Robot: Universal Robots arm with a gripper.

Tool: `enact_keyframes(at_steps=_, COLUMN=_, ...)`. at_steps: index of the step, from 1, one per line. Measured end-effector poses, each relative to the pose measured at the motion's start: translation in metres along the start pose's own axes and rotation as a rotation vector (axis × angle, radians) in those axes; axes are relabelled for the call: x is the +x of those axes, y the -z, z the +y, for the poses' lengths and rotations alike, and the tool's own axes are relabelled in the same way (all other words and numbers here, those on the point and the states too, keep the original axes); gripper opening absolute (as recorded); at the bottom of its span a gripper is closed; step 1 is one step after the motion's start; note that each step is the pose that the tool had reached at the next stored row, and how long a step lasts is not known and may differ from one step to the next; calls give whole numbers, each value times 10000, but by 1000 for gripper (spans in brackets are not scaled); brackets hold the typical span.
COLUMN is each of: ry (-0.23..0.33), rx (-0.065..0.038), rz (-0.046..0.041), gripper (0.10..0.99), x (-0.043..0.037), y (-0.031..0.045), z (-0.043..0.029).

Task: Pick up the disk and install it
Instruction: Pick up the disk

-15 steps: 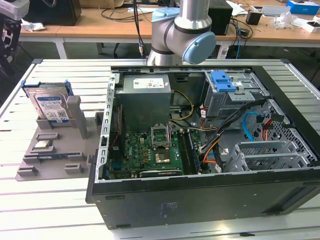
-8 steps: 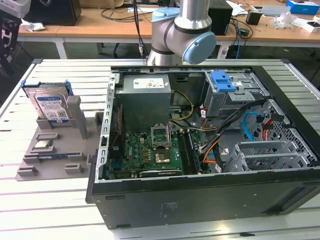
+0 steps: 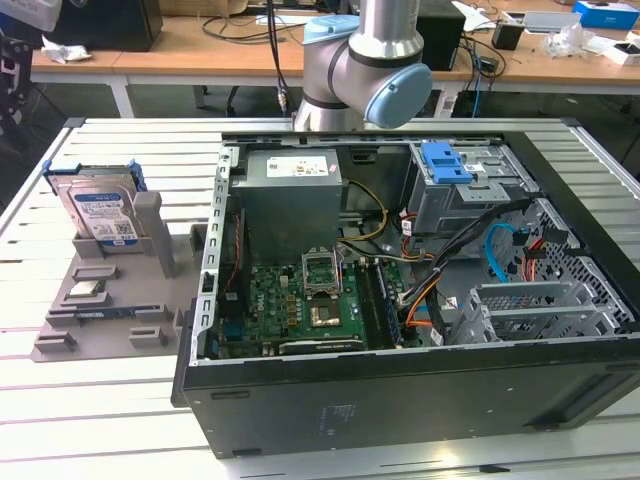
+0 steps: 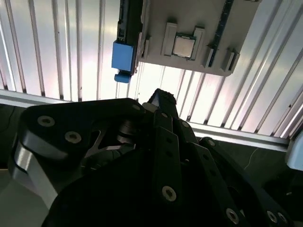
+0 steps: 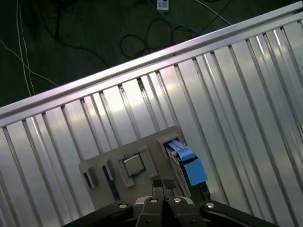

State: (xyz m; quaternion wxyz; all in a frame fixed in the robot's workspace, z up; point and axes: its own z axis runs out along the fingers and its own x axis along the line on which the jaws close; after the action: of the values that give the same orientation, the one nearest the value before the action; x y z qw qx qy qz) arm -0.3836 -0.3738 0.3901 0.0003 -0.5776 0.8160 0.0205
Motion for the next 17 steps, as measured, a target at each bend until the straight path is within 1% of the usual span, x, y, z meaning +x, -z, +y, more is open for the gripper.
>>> enact_keyframes(at_steps=6, ry=822, rx=-19, rz=27, gripper=106, x=0, y=0, z=0)
enact_keyframes(at_steps=17, ry=1829, rx=-44, rz=61, gripper=106, x=0, y=0, z=0)
